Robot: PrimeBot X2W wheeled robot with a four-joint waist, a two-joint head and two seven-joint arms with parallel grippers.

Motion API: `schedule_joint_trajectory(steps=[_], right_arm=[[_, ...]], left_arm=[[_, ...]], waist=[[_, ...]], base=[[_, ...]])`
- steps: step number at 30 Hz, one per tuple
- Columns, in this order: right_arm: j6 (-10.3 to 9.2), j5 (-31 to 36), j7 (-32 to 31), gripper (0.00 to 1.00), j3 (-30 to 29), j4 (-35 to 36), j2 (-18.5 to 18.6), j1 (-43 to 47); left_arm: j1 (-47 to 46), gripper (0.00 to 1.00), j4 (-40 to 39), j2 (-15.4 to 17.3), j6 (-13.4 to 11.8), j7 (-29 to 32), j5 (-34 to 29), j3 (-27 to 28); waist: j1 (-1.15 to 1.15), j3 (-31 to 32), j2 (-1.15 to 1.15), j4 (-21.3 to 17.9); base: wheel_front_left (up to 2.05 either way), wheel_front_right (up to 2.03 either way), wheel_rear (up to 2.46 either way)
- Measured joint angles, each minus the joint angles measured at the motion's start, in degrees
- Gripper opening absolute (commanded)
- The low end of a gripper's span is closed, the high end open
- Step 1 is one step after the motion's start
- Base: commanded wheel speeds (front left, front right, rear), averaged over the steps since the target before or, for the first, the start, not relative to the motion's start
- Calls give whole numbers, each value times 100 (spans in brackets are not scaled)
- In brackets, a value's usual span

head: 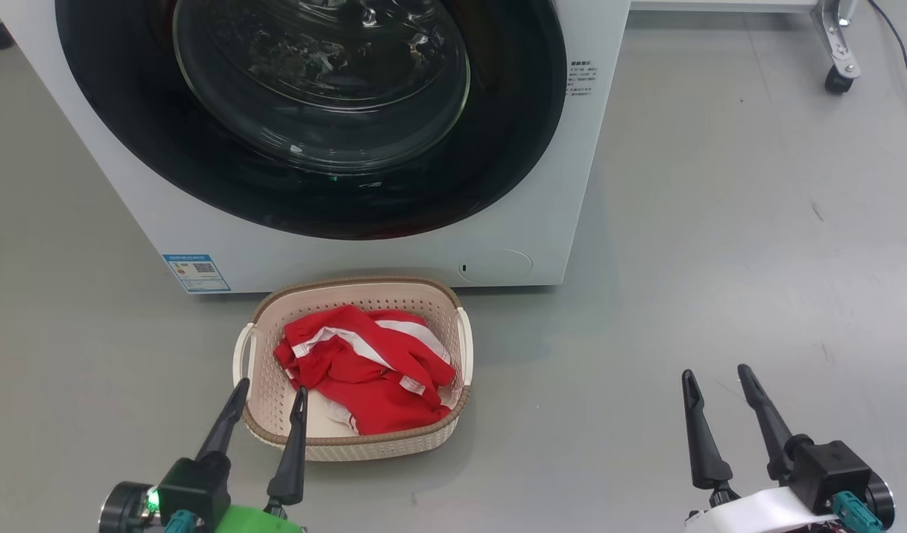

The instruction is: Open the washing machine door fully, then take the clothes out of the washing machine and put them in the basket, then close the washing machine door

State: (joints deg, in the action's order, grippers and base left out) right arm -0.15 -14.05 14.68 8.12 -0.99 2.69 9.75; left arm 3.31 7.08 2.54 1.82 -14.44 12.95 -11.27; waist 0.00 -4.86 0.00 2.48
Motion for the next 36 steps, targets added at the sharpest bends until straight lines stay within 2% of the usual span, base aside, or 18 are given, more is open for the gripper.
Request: schedule_joint_trajectory(steps=[1, 7, 14, 23, 36], right_arm=[[0, 0, 0, 0, 0, 0, -2, 10], [4, -52, -1, 0, 36, -204, -45, 59], [9, -456, -1, 0, 118, -88, -45, 166], [57, -1461, -124, 0, -26, -46, -46, 162], [58, -2553, -339, 0, -200, -126, 8, 26]], left_arm=[[-1, 0, 0, 0, 0, 0, 0, 1], [73, 0, 204, -33, 0, 25, 25, -23], [177, 0, 140, -33, 8, 24, 439, -59], [174, 0, 63, -34, 54, 155, 1484, 22], [144, 0, 86, -4, 55, 403, 2554, 213]], waist=[[0, 4, 0, 0], [0, 5, 0, -3], [0, 37, 0, -23], [0, 78, 0, -47], [0, 135, 0, -77]], base=[[0, 0, 0], [0, 0, 0], [0, 0, 0], [0, 0, 0], [0, 0, 0]])
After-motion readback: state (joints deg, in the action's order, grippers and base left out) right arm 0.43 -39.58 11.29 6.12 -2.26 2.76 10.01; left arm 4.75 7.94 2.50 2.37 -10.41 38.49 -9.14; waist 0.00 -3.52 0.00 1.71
